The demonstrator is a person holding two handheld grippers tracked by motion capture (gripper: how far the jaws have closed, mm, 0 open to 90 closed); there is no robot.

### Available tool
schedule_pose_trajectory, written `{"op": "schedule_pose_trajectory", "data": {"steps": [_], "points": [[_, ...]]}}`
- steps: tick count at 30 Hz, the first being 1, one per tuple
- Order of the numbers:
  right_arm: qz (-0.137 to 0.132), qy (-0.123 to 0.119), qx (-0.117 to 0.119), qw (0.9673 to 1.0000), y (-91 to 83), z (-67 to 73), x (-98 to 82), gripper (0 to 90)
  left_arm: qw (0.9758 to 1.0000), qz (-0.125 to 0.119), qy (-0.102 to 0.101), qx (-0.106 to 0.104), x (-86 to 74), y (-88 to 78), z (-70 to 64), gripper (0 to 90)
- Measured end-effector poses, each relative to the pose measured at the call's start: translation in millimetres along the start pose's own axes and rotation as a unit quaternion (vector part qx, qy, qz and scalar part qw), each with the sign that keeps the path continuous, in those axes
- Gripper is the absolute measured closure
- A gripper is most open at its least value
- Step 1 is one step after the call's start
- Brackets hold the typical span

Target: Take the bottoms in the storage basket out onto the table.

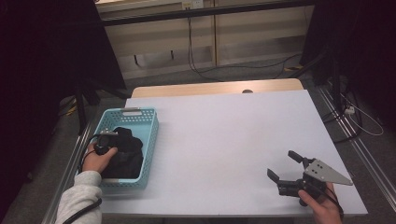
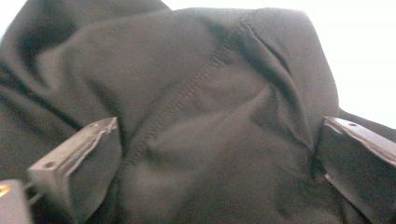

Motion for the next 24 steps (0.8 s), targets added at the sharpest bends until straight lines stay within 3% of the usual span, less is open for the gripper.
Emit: {"op": "schedule_pose_trajectory", "data": {"steps": [7,19,24], "points": [[0.001,-0.002,0.003,1.0000,0.5,0.9,-0.1,1.6,0.9997,0.000,0.006,-0.022,-4.3,-3.4,-3.4,0.0],[0.000,-0.003,0.005,1.0000,2.1,1.9,-0.1,1.7,0.9998,0.012,0.013,0.001,-3.6,0.0,-5.5,0.4],[0.001,-0.006,0.005,1.0000,1.9,2.1,0.1,1.6,0.9998,0.017,0.013,-0.003,-2.5,-1.7,-7.7,6.2]]}}
Point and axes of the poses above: each handheld gripper's, and its own axes: y roughly forward along the jaws, x roughly out of its top, z roughly to its left, the point moved 9 cm from there along y, roughly forward along the jaws, and after that the axes turned 2 degrees about -z, right-handed, at the moved point
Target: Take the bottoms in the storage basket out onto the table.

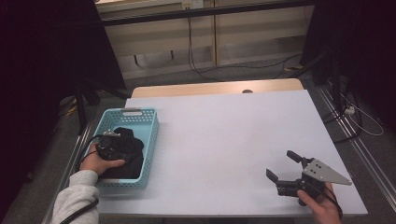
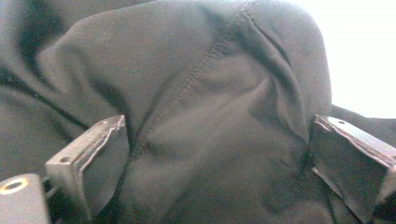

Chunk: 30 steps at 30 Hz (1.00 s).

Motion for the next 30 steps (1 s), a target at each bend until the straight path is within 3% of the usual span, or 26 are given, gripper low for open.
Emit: {"op": "schedule_pose_trajectory", "data": {"steps": [2,3,6,8,11,14,24,30], "points": [[0.000,0.000,0.000,1.0000,0.2,-0.1,0.0,1.7,1.0000,0.006,0.006,0.003,0.6,-0.5,0.3,8.2],[0.000,0.000,0.000,1.0000,0.4,-0.1,0.1,1.7,1.0000,0.003,-0.003,0.003,2.0,-0.4,-1.4,10.2],[-0.001,0.000,0.000,1.0000,0.5,0.1,0.3,1.7,1.0000,0.000,0.001,0.000,4.6,-2.6,-2.7,20.1],[0.001,0.001,0.000,1.0000,0.7,0.2,-0.1,1.9,0.9999,-0.013,-0.002,-0.002,7.2,-3.1,-5.0,29.6],[0.001,-0.002,0.000,1.0000,0.6,0.2,0.1,1.9,0.9993,-0.032,0.003,-0.019,9.5,-3.9,-9.7,52.3],[0.001,0.002,-0.002,1.0000,0.8,-0.5,0.0,1.9,0.9986,-0.042,-0.012,-0.030,10.8,-3.2,-11.3,63.4],[0.000,0.001,-0.004,1.0000,0.6,-1.8,0.3,1.9,0.9988,-0.026,-0.030,-0.028,14.9,-3.6,-13.6,71.0],[0.000,0.003,-0.005,1.0000,0.7,-2.6,-0.1,1.9,0.9980,-0.026,-0.053,-0.024,21.7,-6.7,-10.5,72.4]]}}
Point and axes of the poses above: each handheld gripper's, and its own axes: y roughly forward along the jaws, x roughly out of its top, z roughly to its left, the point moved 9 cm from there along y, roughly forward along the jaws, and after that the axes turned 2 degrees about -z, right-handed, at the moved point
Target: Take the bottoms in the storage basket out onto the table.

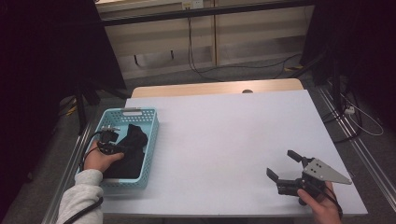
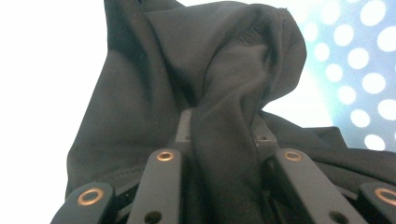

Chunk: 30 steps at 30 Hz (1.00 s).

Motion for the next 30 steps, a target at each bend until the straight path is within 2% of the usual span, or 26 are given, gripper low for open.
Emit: {"op": "schedule_pose_trajectory", "data": {"steps": [3,7,8,10,11,12,15,18,21,26,27,30], "points": [[-0.001,0.000,0.000,1.0000,-0.2,-0.4,0.3,1.9,0.9999,0.009,0.009,0.005,5.4,-4.9,0.3,73.0],[-0.001,0.002,-0.002,1.0000,-0.5,-1.0,0.0,1.9,0.9998,0.005,0.013,0.015,17.3,-14.9,0.3,74.8],[-0.001,0.002,-0.002,1.0000,-0.6,-0.9,0.0,1.9,0.9998,-0.004,0.006,0.016,23.3,-18.9,-0.8,76.0],[-0.001,0.004,-0.002,1.0000,-0.6,-0.5,0.2,1.9,0.9999,-0.006,0.007,0.014,26.2,-21.8,-1.3,77.2],[-0.001,0.004,-0.001,1.0000,-0.6,-0.3,0.1,1.8,0.9997,-0.020,0.003,0.017,34.5,-27.6,-2.3,77.3],[-0.001,0.004,-0.001,1.0000,-0.5,-0.4,0.0,1.8,0.9996,-0.022,-0.002,0.017,37.5,-30.3,-2.8,77.5],[-0.002,0.004,-0.001,1.0000,-0.7,-0.2,0.3,1.8,0.9991,-0.033,0.004,0.026,46.2,-37.6,-1.9,77.7],[-0.001,0.004,-0.001,1.0000,-0.7,-0.2,0.2,1.8,0.9986,-0.046,0.006,0.026,54.3,-44.4,-2.3,77.8],[-0.001,0.005,-0.001,1.0000,-0.7,-0.2,0.0,1.8,0.9970,-0.069,0.004,0.035,63.5,-50.7,1.2,77.9],[0.000,0.003,0.000,1.0000,-0.4,0.0,-0.4,1.8,0.9919,-0.115,-0.004,0.052,76.0,-58.6,8.8,77.7],[0.000,0.003,0.000,1.0000,-0.3,0.1,-0.5,1.8,0.9926,-0.113,-0.003,0.046,74.9,-57.4,8.4,77.6],[0.003,0.001,0.003,1.0000,0.2,0.2,-1.6,1.8,0.9936,-0.103,0.003,0.047,70.1,-53.1,8.9,76.5]]}}
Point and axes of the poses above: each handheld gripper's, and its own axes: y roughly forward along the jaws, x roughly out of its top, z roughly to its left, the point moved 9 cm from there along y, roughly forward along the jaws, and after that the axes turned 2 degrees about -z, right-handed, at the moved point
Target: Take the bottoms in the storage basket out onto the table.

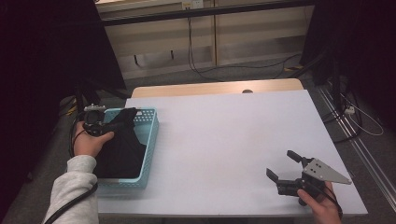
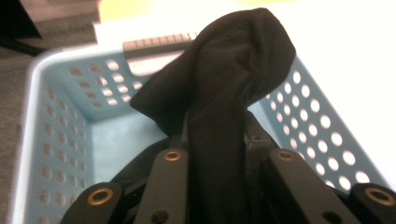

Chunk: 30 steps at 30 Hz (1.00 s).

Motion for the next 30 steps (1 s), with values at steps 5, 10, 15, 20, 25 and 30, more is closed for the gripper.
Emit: {"op": "schedule_pose_trajectory", "data": {"steps": [5,10,15,20,25,30], "points": [[0.000,-0.002,0.002,1.0000,-0.1,1.3,-0.1,1.8,0.9989,0.044,0.002,-0.018,-28.7,6.7,-0.2,72.7],[0.002,0.000,0.004,1.0000,0.1,1.8,-0.5,1.8,0.9972,0.067,0.002,-0.032,-50.1,7.8,3.6,62.3],[0.004,-0.001,0.007,1.0000,0.5,2.8,-0.9,1.8,0.9959,0.079,-0.002,-0.046,-62.0,8.9,3.2,44.8],[0.003,0.001,0.009,1.0000,0.8,4.1,-0.9,1.8,0.9934,0.105,0.020,-0.042,-82.3,20.1,2.9,20.3],[0.005,0.003,0.012,0.9999,1.0,5.4,-1.3,1.8,0.9917,0.113,0.039,-0.049,-91.9,29.2,-1.7,9.6],[0.005,0.003,0.012,0.9999,1.3,5.1,-1.3,1.8,0.9906,0.118,0.058,-0.035,-95.7,33.8,-2.2,9.3]]}}
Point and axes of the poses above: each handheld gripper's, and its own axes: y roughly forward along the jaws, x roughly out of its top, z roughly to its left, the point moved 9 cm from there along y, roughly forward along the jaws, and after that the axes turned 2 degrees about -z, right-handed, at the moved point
